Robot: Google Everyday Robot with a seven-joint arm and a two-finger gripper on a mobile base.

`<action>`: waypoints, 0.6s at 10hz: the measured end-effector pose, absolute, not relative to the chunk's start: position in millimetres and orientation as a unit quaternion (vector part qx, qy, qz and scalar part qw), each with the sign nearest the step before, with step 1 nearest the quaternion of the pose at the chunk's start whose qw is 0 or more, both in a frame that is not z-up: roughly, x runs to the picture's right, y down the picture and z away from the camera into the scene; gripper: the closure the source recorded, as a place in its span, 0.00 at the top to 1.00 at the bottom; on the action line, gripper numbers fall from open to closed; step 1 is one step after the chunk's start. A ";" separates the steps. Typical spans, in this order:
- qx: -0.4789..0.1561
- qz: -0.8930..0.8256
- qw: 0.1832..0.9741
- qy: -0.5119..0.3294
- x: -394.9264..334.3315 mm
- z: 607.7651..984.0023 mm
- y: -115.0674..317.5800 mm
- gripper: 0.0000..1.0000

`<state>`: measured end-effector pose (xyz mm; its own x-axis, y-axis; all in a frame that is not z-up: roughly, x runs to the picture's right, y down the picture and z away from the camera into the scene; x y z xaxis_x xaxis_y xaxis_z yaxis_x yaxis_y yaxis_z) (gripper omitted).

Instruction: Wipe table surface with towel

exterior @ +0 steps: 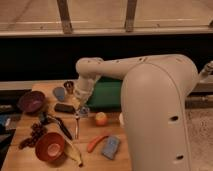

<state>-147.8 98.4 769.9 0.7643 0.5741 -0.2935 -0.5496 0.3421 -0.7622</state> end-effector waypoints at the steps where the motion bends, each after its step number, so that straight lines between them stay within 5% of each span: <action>1: -0.467 0.339 0.817 -0.009 -153.1 776.6 100.8 0.17; 6: -0.536 0.334 0.775 0.021 -171.9 822.0 164.2 0.17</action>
